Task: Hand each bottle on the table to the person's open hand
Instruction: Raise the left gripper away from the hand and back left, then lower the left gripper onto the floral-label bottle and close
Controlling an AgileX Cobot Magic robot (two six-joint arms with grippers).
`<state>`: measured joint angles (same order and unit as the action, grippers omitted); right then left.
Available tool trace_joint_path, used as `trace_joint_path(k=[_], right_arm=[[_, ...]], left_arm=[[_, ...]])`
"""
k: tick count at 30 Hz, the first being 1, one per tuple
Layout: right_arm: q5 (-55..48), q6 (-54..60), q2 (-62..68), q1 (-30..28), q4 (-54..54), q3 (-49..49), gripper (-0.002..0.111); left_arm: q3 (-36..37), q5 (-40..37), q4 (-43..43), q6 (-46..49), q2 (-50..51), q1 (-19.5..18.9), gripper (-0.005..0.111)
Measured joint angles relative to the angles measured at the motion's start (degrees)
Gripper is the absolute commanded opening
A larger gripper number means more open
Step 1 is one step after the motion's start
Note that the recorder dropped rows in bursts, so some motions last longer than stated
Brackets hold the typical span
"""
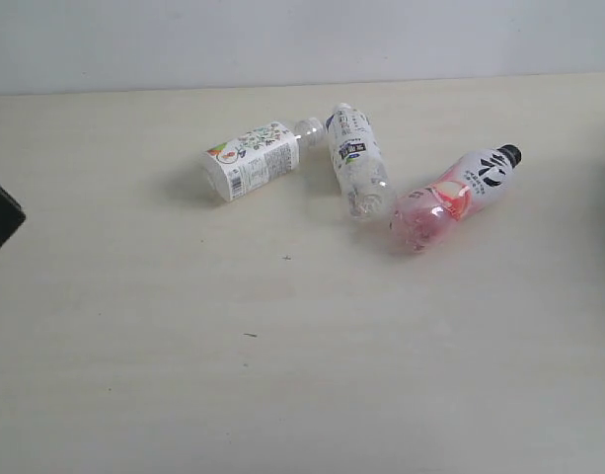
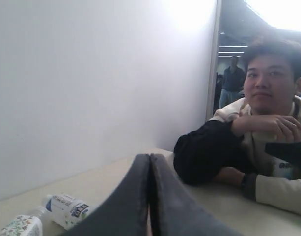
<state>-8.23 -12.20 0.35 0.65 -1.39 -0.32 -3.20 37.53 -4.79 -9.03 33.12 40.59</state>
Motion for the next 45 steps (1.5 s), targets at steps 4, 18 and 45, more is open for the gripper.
trace_joint_path(k=[4,18,45], right_arm=[[0.0,0.0,0.0,0.0,0.0,0.0,0.0],[0.0,0.0,0.0,0.0,0.0,0.0,0.0],[0.0,0.0,0.0,0.0,0.0,0.0,0.0]], left_arm=[[-1.5,0.3,2.1,3.9,0.1,0.0,0.0],[-36.8,-32.4,24.0,30.0,24.2,-9.0,0.0],[-80.0,-82.0,12.8,31.0,64.3,-22.2,0.0]])
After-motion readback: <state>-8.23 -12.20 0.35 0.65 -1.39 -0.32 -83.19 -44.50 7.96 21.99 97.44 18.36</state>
